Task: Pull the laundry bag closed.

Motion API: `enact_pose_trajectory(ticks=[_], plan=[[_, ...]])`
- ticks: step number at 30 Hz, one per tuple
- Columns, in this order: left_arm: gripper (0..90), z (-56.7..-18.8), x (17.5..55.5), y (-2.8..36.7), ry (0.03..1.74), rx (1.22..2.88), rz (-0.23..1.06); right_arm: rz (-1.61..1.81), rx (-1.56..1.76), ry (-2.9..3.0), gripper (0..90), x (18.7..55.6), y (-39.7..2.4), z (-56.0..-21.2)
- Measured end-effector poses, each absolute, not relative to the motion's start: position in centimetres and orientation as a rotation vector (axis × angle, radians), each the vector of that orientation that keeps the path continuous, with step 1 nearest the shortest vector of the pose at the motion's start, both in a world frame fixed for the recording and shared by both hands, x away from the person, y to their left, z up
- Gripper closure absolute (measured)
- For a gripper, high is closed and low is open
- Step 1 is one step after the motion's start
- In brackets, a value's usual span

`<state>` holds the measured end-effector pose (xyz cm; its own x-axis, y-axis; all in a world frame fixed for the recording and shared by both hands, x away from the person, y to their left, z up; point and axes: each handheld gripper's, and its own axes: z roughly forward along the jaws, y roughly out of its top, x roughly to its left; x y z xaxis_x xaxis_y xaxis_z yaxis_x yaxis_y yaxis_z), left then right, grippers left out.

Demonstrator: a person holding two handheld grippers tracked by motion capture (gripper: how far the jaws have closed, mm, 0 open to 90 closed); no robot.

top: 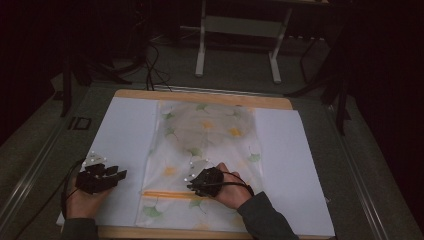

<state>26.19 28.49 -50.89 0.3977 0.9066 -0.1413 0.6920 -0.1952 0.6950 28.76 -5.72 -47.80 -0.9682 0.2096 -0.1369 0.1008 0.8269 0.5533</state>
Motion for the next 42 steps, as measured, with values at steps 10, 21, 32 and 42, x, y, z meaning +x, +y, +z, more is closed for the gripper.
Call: enact_pose_trajectory(ticks=[10, 21, 32, 42], plan=[[58.1, -50.8, 26.2, 28.5, 1.364, 1.957, 0.396, 0.831, 0.188, 2.833, 78.6, 28.7, -3.4, -48.0], [58.3, -50.7, 26.2, 28.5, 1.363, 1.953, 0.397, 0.835, 0.132, 2.847, 82.0, 28.4, -0.6, -48.2], [58.3, -50.7, 26.3, 28.6, 1.362, 1.954, 0.401, 0.861, 0.094, 2.859, 86.0, 28.2, 2.1, -48.7], [58.3, -50.5, 26.2, 28.9, 1.366, 1.948, 0.407, 0.897, 0.068, 2.875, 83.2, 27.9, 4.7, -49.2]])
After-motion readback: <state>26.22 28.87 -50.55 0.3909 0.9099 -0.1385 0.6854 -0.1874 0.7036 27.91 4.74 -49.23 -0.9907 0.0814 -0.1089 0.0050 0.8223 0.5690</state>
